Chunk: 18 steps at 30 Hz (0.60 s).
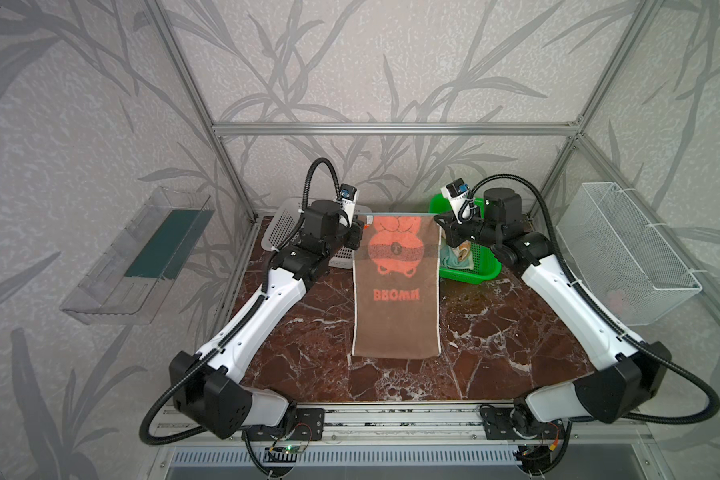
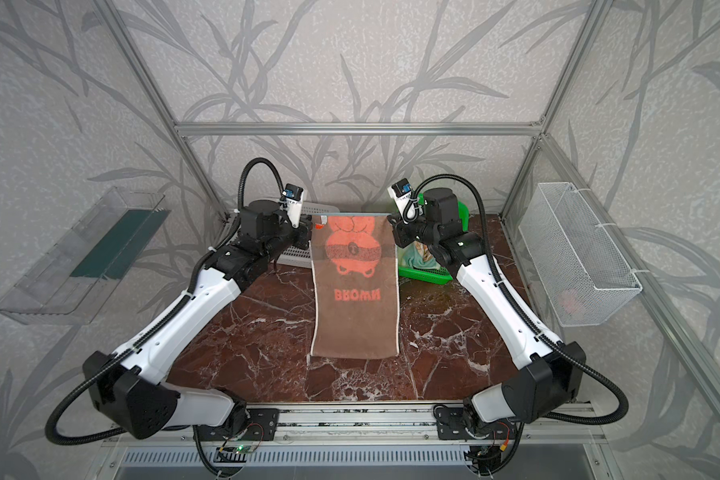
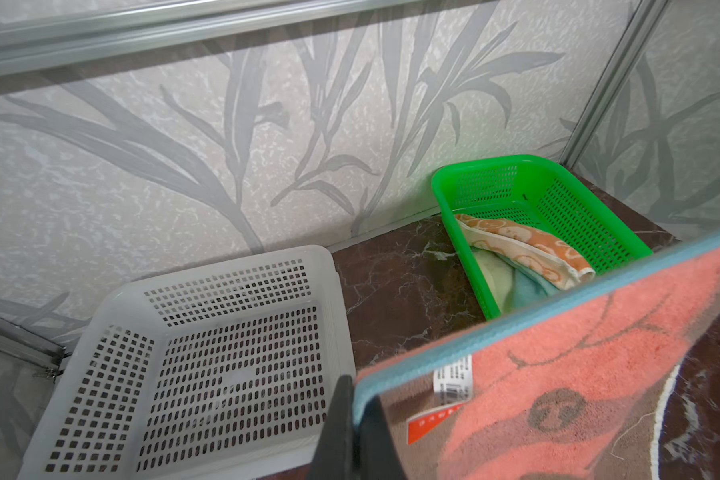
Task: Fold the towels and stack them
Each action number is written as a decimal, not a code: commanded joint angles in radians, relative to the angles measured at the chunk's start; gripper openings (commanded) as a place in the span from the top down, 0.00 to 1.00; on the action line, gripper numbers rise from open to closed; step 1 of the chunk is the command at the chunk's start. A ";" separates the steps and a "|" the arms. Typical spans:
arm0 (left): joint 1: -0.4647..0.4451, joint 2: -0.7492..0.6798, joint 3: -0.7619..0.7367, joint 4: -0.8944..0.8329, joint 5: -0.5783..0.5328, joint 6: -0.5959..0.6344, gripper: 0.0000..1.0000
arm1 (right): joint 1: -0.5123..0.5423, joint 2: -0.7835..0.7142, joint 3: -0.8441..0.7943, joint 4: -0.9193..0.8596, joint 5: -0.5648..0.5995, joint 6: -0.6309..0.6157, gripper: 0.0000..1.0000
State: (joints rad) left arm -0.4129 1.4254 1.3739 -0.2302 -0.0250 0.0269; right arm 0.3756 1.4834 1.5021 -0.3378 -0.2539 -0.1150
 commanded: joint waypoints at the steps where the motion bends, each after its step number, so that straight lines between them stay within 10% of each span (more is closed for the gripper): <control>1: 0.051 0.060 0.046 0.088 -0.128 0.018 1.00 | -0.057 0.055 0.046 0.070 0.043 0.028 1.00; 18: 0.038 0.192 -0.144 0.234 -0.009 -0.033 1.00 | -0.042 0.278 -0.129 0.220 -0.069 0.147 1.00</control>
State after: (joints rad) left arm -0.3832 1.6070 1.2598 -0.0517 -0.0246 0.0154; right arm 0.3367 1.7161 1.3842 -0.1646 -0.3157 -0.0044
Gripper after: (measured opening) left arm 0.047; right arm 0.056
